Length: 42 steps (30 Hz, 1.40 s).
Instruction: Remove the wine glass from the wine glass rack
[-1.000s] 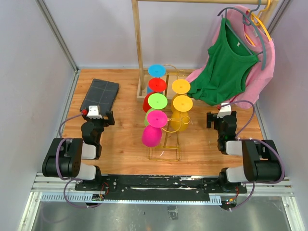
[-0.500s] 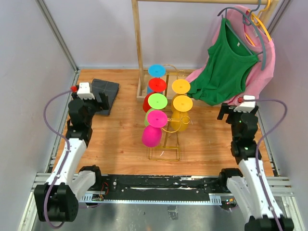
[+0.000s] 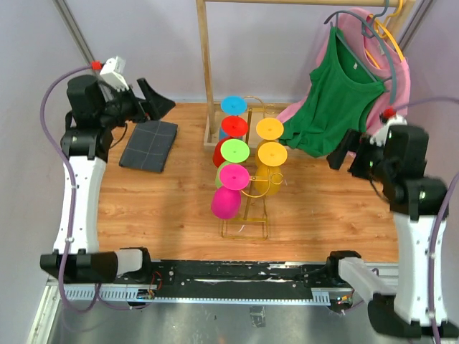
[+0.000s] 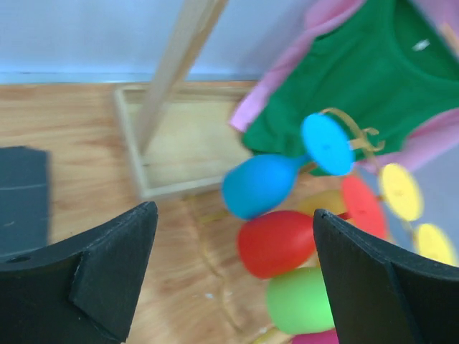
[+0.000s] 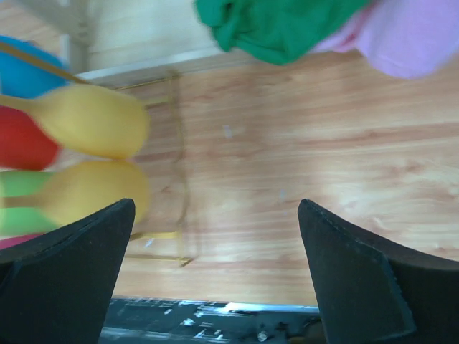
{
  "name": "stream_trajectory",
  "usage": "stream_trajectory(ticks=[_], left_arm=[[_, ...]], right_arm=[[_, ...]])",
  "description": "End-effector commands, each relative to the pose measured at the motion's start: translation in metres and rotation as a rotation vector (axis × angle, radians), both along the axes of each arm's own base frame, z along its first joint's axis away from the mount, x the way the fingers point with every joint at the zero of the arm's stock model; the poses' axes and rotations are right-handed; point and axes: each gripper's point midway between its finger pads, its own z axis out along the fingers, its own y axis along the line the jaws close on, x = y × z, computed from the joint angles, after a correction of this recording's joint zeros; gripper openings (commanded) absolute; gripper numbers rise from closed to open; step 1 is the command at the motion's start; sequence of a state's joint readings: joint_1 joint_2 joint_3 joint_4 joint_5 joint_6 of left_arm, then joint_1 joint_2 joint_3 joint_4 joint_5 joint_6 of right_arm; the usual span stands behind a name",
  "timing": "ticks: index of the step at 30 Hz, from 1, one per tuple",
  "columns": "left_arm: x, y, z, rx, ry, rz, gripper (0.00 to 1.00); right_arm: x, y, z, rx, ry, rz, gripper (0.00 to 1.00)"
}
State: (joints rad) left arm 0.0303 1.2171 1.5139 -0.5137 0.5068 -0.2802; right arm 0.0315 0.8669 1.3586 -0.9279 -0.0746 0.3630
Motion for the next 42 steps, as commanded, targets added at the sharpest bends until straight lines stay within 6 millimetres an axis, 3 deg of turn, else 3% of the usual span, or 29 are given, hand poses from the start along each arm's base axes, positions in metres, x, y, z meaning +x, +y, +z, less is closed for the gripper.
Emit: stream_trajectory(ticks=[1, 2, 5, 11, 16, 22, 29, 35, 42], left_arm=[[-0.005, -0.046, 0.019, -0.289, 0.219, -0.241, 0.93], [-0.001, -0.050, 0.021, -0.329, 0.238, -0.257, 0.93], [0.011, -0.062, 0.021, -0.462, 0.323, -0.300, 0.90], [0.020, -0.081, 0.026, -0.467, 0.325, -0.379, 0.90], [0.019, -0.093, 0.013, -0.469, 0.368, -0.410, 0.90], [0.023, -0.114, 0.015, -0.460, 0.364, -0.456, 0.90], [0.035, -0.116, 0.003, -0.464, 0.386, -0.447, 0.90], [0.043, -0.119, -0.009, -0.494, 0.421, -0.449, 0.86], [0.052, -0.129, -0.015, -0.523, 0.457, -0.479, 0.76]], right_arm=[[0.000, 0.049, 0.031, 0.203, 0.255, 0.202, 0.98], [0.004, 0.053, 0.048, 0.216, 0.213, 0.226, 0.99], [0.017, 0.056, 0.065, 0.245, 0.159, 0.217, 0.99], [0.010, 0.062, 0.066, 0.303, 0.134, 0.209, 0.99], [0.004, 0.069, 0.077, 0.357, 0.029, 0.234, 0.99], [0.045, 0.086, 0.075, 0.471, -0.035, 0.286, 0.99], [0.096, 0.104, 0.084, 0.574, -0.067, 0.364, 0.99], [0.122, 0.121, 0.084, 0.715, -0.065, 0.429, 0.99], [0.141, 0.120, 0.076, 0.729, -0.054, 0.413, 0.98]])
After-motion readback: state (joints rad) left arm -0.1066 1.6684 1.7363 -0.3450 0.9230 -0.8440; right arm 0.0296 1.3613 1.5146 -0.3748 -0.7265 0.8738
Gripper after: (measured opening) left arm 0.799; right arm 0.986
